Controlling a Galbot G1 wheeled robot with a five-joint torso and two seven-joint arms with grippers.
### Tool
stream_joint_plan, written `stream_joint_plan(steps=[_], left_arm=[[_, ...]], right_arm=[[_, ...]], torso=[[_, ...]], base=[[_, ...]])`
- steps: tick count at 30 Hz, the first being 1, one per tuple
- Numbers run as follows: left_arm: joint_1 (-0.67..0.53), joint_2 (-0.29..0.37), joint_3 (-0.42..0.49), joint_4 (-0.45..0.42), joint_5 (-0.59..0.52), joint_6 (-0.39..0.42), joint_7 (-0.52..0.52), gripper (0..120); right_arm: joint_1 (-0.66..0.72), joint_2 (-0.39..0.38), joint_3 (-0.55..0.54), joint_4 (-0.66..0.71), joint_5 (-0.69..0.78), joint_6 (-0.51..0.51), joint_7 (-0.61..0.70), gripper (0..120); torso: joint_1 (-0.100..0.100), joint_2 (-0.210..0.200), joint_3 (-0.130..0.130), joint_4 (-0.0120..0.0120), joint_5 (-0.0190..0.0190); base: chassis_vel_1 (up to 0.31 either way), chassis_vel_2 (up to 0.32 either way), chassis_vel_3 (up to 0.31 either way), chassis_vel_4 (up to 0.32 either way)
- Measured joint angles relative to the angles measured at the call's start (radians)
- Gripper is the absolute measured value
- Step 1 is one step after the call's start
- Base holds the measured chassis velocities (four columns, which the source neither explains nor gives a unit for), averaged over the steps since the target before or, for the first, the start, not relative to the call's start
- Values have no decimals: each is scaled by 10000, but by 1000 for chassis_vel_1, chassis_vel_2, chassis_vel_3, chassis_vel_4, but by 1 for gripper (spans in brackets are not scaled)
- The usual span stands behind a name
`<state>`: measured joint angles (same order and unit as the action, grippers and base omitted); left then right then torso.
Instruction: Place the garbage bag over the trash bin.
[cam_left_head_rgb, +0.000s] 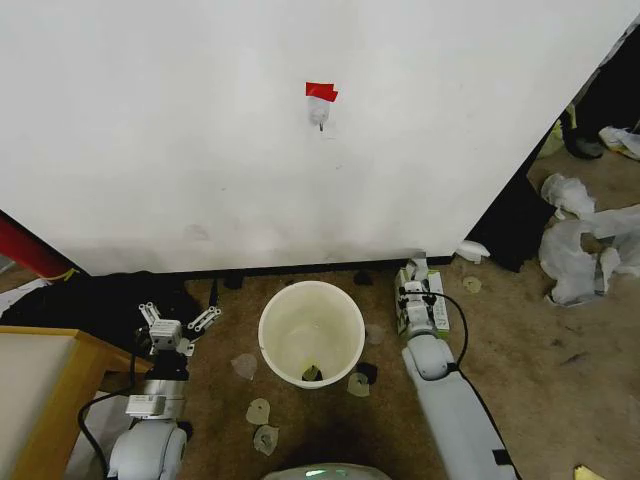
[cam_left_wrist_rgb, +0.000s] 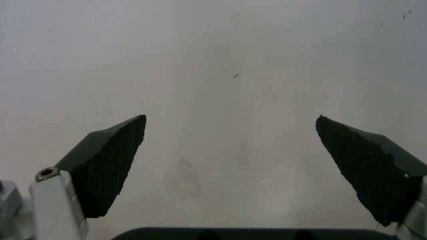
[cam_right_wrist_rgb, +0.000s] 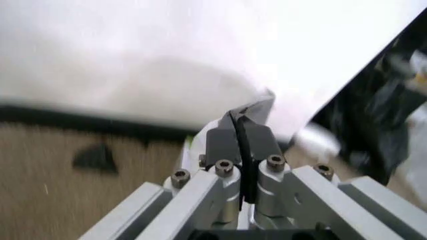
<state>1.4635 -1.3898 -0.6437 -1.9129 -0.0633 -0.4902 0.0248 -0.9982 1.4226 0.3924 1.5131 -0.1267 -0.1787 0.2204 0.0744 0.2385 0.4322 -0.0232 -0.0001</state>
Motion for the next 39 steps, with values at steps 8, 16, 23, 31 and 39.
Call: stream_joint_plan(steps=[8, 16, 23, 31, 39], left_arm=[[-24, -89, 23, 67, 22, -13, -8, 100], [60, -112, 6, 0, 83, -17, -6, 100], [170, -147, 3, -33, 52, -22, -5, 100], [403, -72, 14, -283, -966, 93, 519, 100], [929, 618, 255, -807, -4095, 1127, 1744, 100]], right_arm=[[-658, -1149, 58, 2464, 1102, 326, -265, 0], [-857, -2092, 128, 3941, 2574, 1295, -826, 0], [-650, -2797, 180, 5000, 4520, 2105, -1378, 0], [-214, -3887, 196, 5933, 8239, 2679, -2612, 0], [263, -5568, 593, 6524, 12010, 2497, -4436, 0]], torso=[[0, -1, 0, 1, 2], [0, 0, 0, 2, 3], [0, -1, 0, 2, 3], [0, 0, 0, 2, 3], [0, 0, 0, 2, 4]], base=[[0, 0, 0, 0], [0, 0, 0, 0], [0, 0, 0, 0], [0, 0, 0, 0], [0, 0, 0, 0]])
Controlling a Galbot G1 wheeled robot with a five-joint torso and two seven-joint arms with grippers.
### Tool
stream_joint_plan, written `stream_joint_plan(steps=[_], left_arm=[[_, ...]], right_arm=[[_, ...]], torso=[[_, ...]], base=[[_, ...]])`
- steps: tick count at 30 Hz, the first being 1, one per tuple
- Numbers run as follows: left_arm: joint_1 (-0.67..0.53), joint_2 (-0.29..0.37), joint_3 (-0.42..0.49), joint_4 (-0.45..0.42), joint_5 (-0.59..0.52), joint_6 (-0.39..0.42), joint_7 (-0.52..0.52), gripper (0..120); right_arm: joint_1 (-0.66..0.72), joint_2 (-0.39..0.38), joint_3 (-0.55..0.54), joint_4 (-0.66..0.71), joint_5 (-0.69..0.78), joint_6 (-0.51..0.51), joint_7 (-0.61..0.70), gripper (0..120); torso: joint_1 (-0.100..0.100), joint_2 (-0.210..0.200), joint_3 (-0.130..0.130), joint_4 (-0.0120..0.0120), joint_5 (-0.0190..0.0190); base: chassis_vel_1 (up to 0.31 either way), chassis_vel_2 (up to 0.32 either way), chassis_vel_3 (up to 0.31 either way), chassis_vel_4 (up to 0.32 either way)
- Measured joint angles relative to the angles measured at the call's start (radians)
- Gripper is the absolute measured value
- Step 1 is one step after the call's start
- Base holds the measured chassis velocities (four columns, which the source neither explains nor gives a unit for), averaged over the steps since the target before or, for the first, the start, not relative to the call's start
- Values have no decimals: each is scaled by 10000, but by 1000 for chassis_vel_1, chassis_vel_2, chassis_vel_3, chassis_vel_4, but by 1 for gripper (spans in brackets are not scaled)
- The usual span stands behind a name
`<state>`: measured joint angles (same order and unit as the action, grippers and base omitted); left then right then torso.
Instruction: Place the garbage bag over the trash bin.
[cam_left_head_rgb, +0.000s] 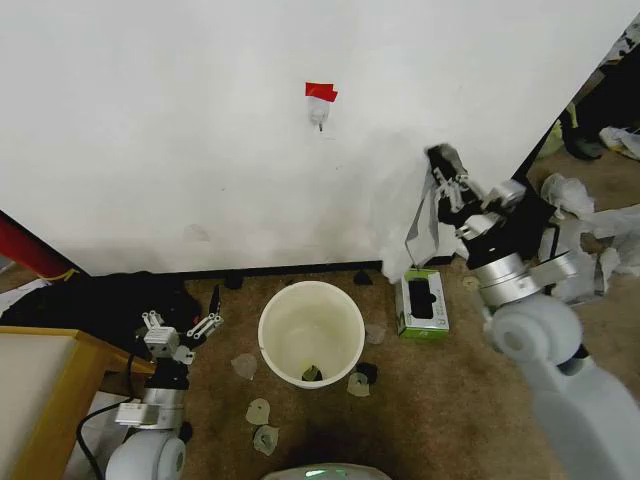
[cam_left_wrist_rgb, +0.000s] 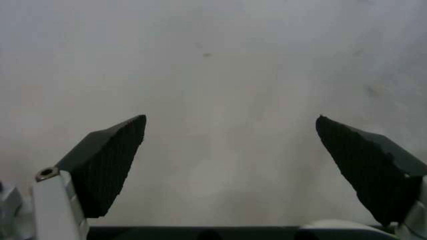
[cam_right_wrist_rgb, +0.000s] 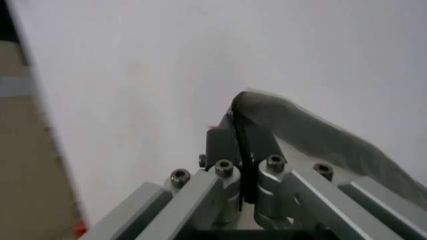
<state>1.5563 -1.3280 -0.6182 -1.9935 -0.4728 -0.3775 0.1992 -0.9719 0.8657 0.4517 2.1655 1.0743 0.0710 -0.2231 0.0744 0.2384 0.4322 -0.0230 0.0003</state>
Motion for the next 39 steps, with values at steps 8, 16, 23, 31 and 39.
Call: stream_joint_plan(steps=[8, 16, 23, 31, 39], left_arm=[[-132, 279, 731, -156, -2119, 697, 2344, 100], [-766, 194, 1135, 117, -3662, 1475, 3134, 100], [-1260, 41, 1128, 758, -4632, 2119, 4953, 100], [-1711, -99, 1148, 1371, -5478, 2739, 6146, 100], [-2038, -654, 1487, 1946, -5811, 3659, 7364, 100]], right_arm=[[1409, -1983, 386, -213, 4075, -996, -2602, 0], [2480, -2282, 650, -912, 6012, -2108, -4294, 0], [2104, -2167, 1604, -1433, 6848, -2779, -5679, 0], [1001, -2139, 2653, -1685, 6816, -3134, -6986, 0], [131, -1752, 3430, -1493, 6514, -3220, -7379, 0]], torso=[[0, 0, 0, -1, -2], [0, -1, 1, 1, -2], [1, -1, 1, 0, 0], [1, -1, 1, -3, 1], [0, 0, 0, -3, -3]], base=[[0, 0, 0, 0], [0, 0, 0, 0], [0, 0, 0, 0], [0, 0, 0, 0], [0, 0, 0, 0]])
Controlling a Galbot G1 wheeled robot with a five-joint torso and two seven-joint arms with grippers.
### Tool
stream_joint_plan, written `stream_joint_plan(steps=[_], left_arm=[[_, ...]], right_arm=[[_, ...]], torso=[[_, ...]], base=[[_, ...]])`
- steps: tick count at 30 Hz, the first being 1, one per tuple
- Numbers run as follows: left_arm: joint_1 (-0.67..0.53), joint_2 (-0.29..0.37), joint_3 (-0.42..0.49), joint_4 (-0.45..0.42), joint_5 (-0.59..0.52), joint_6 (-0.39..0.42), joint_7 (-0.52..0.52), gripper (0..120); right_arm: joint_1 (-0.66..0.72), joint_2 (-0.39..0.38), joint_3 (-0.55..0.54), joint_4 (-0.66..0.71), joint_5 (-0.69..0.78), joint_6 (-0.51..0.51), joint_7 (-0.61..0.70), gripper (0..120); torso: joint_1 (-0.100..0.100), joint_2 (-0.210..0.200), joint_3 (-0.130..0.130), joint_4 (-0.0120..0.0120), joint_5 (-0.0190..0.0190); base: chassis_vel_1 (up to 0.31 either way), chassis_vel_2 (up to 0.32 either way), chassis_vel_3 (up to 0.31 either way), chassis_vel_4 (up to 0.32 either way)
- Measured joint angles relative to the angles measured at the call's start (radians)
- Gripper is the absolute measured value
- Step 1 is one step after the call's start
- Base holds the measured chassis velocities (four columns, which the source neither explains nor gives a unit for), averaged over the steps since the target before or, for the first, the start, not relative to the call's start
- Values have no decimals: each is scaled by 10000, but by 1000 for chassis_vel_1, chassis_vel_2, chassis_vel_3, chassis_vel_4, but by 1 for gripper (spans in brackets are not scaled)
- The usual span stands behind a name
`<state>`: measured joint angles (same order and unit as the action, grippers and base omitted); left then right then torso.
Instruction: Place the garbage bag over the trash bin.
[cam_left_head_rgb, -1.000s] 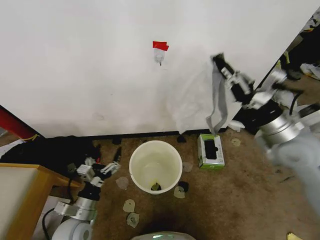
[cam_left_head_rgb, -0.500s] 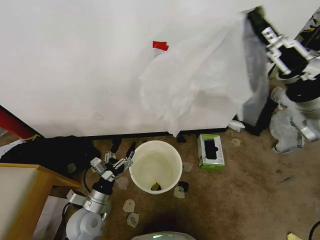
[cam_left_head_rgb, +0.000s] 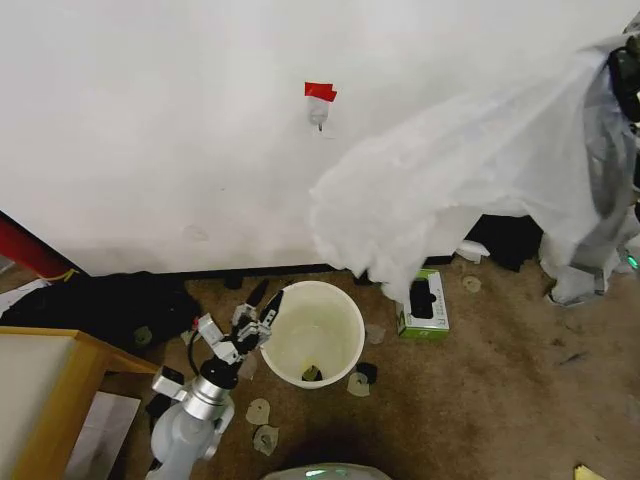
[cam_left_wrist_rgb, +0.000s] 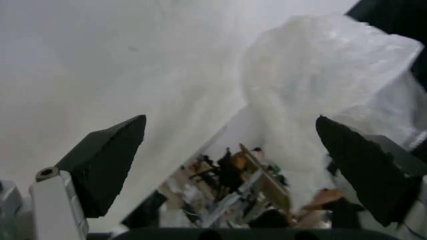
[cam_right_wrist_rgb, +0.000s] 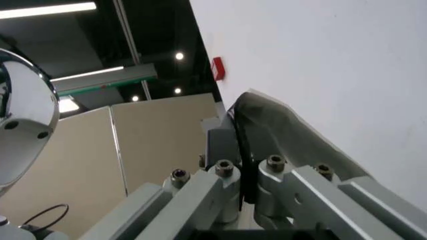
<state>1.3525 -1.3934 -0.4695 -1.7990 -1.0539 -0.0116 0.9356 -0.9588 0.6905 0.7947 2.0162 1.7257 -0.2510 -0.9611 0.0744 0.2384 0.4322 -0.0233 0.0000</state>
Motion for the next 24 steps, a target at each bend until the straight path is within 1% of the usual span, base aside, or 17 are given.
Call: stream_joint_plan(steps=[1, 2, 4, 6, 10, 13, 16, 18, 19, 24], left_arm=[[64, -205, 24, -63, 152, 70, 181, 100], [90, -335, 39, -110, 244, 89, 243, 100], [112, -463, 57, -126, 325, 114, 267, 100], [114, -491, 71, -124, 330, 123, 267, 100], [160, -489, 71, 9, 472, 121, 293, 100], [168, -476, 27, 134, 541, 93, 291, 100], [99, -451, 6, 405, 567, 66, 240, 100], [-40, -452, -38, 677, 544, 50, 220, 100], [-40, -452, -38, 677, 544, 50, 220, 100], [-443, -598, -146, 1223, 218, 48, 227, 100]], right_arm=[[119, 141, -242, 2, -140, -1, -23, 0], [237, 251, -423, 2, -243, -4, -51, 0], [400, 446, -678, 16, -487, -18, -145, 0], [441, 535, -772, 27, -591, -29, -202, 0], [846, 1154, -1389, 8, -1110, -68, -314, 0], [1141, 1401, -1633, -47, -1236, -88, -314, 0], [1473, 1704, -1924, -111, -1368, -134, -281, 0], [1580, 1726, -2092, -144, -1391, -197, -234, 0], [1580, 1726, -2092, -144, -1391, -197, -234, 0], [1549, 1259, -2302, -129, -1205, -299, -168, 0]], torso=[[0, 0, 0, 0, 3], [0, 0, 0, 7, 3], [0, 0, 0, 7, -4], [0, 0, 0, 6, -4], [0, 0, 0, -2, 2], [0, 0, 0, 6, 1], [0, 0, 1, 6, -3], [0, 0, 0, 3, -2], [0, 0, 0, 3, -2], [0, 0, 0, 0, 0]], base=[[0, 0, 0, 0], [0, 0, 0, 0], [0, 0, 0, 0], [0, 0, 0, 0], [0, 0, 0, 0], [0, 0, 0, 0], [0, 0, 0, 0], [0, 0, 0, 0], [0, 0, 0, 0], [0, 0, 0, 0]])
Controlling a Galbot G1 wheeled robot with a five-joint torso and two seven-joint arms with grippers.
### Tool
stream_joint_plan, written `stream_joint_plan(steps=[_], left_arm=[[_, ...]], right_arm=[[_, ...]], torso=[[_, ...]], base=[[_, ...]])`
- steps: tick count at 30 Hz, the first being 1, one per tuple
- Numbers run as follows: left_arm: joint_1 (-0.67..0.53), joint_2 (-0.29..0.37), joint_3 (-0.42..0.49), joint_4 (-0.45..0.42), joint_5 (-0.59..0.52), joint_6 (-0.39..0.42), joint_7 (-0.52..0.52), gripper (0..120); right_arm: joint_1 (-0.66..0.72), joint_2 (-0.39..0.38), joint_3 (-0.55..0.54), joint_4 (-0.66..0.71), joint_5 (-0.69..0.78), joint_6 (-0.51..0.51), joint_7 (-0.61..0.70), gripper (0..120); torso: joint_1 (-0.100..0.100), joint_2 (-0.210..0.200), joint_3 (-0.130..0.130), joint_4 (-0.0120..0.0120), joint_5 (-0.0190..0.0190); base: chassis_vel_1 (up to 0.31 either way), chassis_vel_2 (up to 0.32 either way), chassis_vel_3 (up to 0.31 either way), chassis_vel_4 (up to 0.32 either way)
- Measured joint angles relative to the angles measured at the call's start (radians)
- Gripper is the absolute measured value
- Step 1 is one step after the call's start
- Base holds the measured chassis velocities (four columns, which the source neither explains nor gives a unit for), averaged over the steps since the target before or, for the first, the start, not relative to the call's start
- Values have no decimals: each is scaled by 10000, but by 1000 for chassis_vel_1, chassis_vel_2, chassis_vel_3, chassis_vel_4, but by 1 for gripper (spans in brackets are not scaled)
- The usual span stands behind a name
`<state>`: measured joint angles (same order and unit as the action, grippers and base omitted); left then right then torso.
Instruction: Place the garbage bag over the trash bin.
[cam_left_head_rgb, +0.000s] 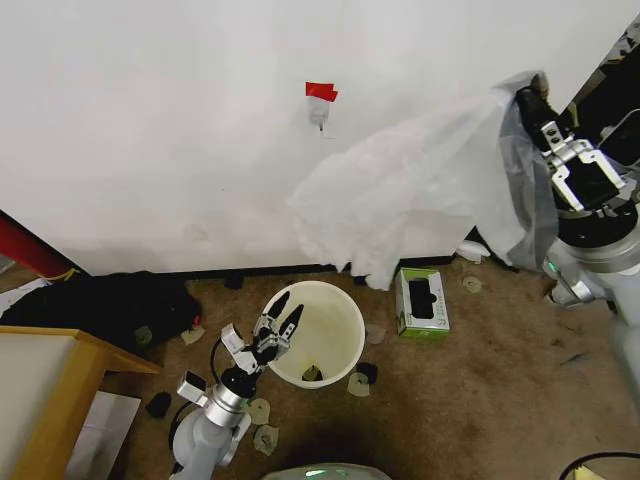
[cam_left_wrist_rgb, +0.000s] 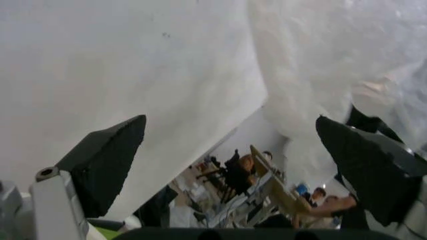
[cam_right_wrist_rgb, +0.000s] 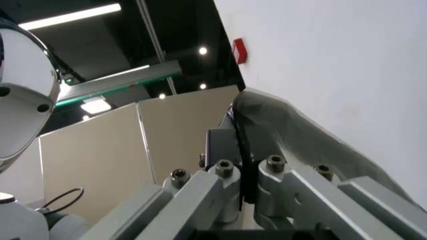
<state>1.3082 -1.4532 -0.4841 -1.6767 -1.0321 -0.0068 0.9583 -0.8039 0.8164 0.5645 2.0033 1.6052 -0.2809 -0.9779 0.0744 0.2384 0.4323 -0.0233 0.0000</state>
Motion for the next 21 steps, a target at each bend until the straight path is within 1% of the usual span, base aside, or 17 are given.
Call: stream_joint_plan(steps=[4, 11, 15, 21], left_arm=[[-176, -222, -14, 175, -124, 0, 2, 100], [-474, -557, -60, 276, -347, 39, 8, 100], [-448, -636, 28, 80, -545, 144, 192, 100], [-282, -617, 221, -109, -403, 187, 628, 100]], right_arm=[[-7, 63, -32, 50, 30, -26, 31, 0], [-413, 472, -49, 181, -269, -67, -11, 0], [-555, 715, -69, 149, -575, -68, -67, 0], [-564, 1055, -130, 51, -878, -65, -87, 0]], torso=[[0, 0, 0, 2, 0], [0, 0, 0, 2, 1], [0, 0, 0, 2, 2], [0, 0, 0, 4, -1]], base=[[0, 0, 0, 0], [0, 0, 0, 0], [0, 0, 0, 0], [0, 0, 0, 0]])
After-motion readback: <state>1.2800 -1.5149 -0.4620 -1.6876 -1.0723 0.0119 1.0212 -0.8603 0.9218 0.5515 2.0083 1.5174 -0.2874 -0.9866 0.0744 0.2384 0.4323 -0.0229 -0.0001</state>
